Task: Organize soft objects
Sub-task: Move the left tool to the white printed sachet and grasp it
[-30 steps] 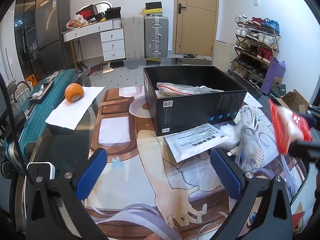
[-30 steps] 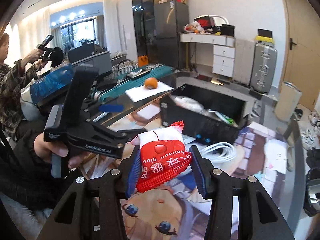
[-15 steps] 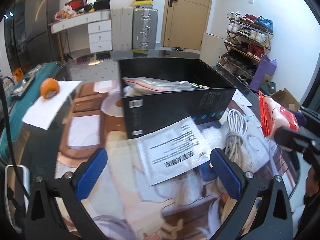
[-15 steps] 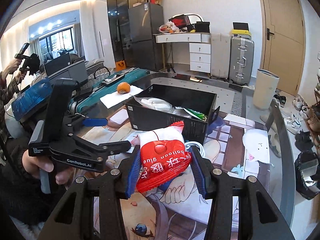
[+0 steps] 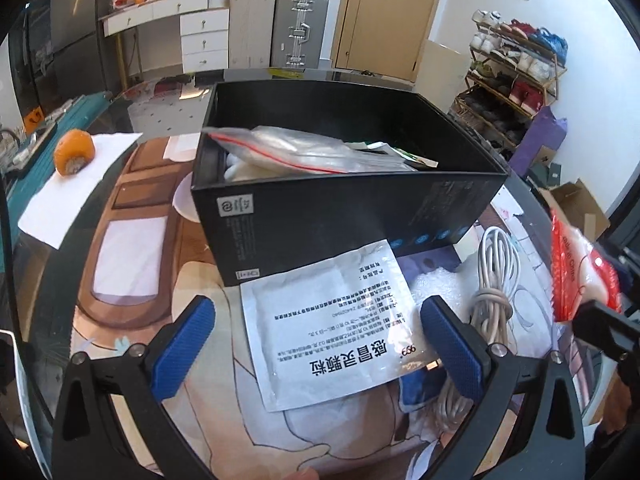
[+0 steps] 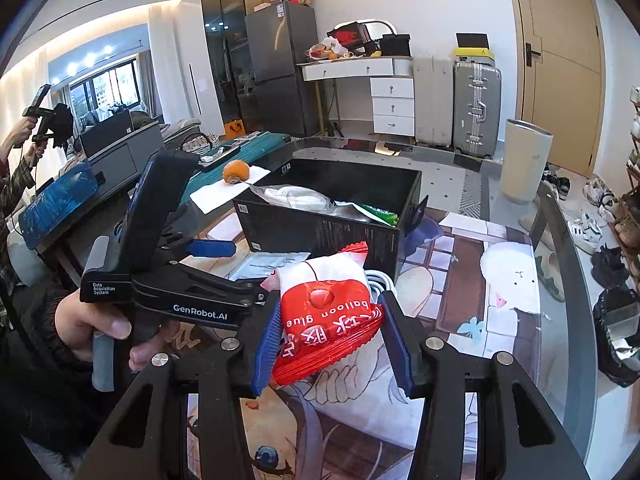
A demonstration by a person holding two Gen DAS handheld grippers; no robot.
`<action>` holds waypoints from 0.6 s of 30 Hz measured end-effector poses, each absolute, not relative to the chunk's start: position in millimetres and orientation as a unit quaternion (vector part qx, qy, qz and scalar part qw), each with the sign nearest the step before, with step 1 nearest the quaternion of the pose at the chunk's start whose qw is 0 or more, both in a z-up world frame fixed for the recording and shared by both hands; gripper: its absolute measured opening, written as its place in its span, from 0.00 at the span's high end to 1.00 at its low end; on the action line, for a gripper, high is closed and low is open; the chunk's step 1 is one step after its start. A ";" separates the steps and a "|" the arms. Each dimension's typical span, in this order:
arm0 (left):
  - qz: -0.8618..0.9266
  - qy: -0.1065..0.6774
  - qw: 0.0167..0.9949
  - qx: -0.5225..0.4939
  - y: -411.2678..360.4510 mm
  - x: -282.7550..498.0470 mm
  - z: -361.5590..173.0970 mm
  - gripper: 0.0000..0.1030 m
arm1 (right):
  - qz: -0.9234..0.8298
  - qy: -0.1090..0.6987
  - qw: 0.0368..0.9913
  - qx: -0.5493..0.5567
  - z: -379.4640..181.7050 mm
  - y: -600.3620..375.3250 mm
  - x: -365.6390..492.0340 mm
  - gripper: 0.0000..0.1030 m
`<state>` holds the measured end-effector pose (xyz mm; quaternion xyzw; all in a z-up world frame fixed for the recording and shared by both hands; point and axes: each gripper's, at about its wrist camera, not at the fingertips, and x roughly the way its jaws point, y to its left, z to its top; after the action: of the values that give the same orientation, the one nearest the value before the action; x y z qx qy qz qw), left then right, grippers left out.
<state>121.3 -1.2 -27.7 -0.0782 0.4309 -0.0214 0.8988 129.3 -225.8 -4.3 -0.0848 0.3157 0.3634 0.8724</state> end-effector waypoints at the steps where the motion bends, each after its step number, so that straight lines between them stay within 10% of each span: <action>1: -0.021 0.432 0.898 -0.079 -0.2 120.8 -27.4 0.00 | 0.363 0.317 0.872 -0.084 -4.9 -226.4 129.2 0.54; 18: -0.021 0.451 0.891 -0.047 17.8 109.1 -32.6 0.00 | 0.362 0.326 0.869 -0.084 -10.7 -225.8 132.8 0.54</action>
<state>109.1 17.8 -32.6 -0.0470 0.4511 -0.0212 0.8910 132.8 -225.8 -10.7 -0.0836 0.3263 0.3623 0.8691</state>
